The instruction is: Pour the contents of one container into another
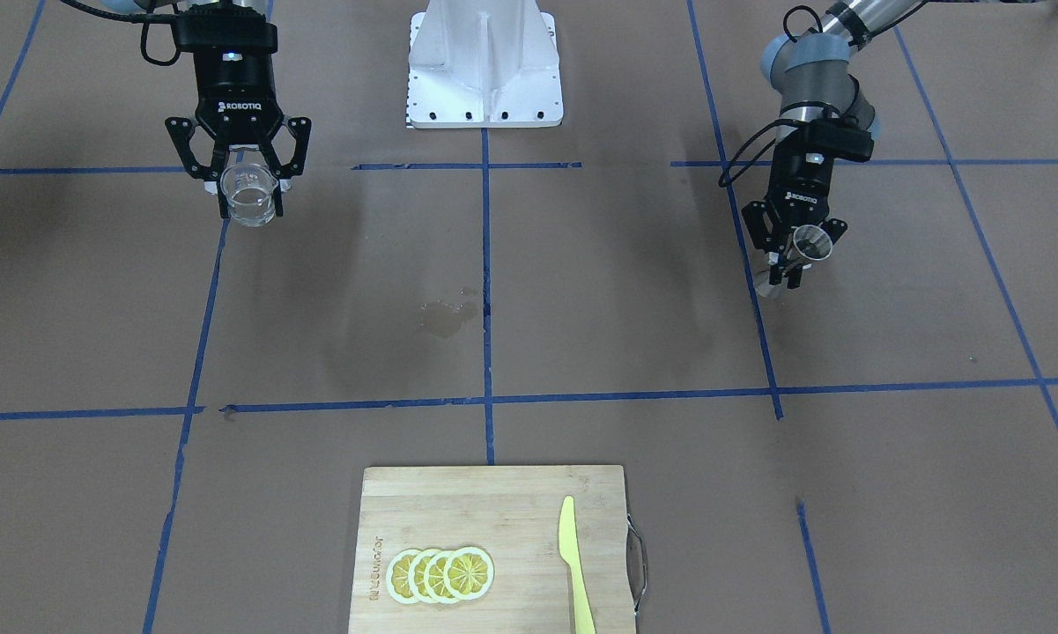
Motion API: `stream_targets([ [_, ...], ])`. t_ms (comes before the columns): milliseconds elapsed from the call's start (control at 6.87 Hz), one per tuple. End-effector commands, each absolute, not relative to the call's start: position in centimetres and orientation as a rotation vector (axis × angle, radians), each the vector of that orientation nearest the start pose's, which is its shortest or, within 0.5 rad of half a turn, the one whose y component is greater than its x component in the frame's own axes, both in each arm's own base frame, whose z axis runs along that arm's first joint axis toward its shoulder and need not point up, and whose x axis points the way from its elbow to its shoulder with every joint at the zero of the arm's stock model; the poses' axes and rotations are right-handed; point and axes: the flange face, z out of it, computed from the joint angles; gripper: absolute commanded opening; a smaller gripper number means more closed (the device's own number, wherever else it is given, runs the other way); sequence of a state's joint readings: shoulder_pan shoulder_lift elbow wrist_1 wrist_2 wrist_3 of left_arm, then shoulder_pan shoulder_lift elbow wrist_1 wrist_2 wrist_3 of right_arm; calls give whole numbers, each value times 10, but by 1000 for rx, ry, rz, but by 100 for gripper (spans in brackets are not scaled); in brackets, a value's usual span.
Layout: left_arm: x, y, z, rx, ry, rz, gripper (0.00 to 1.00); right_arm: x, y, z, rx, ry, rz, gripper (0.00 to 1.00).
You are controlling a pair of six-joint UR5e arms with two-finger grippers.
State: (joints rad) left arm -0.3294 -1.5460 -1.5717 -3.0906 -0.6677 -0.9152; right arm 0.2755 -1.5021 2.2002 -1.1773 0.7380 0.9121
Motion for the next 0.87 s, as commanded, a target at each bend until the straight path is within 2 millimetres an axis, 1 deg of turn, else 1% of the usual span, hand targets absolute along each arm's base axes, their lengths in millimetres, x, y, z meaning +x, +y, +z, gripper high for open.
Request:
stream_targets([
  [0,316,-339,553,1311,727,-512,0,-361,-319,278,1116,-570,125,0],
  [146,303,-338,570,1335,662,-535,0,-361,-319,278,1116,-570,125,0],
  [291,296,-337,599,1338,624,-578,0,-361,-319,278,1116,-573,127,0],
  [437,295,-335,612,1330,625,-600,0,-362,-319,278,1115,-572,125,0],
  [583,298,-328,617,1315,647,-603,0,-362,-319,277,1116,-575,126,0],
  [728,307,-319,617,1297,682,-601,0,-362,-319,276,1117,-576,127,0],
])
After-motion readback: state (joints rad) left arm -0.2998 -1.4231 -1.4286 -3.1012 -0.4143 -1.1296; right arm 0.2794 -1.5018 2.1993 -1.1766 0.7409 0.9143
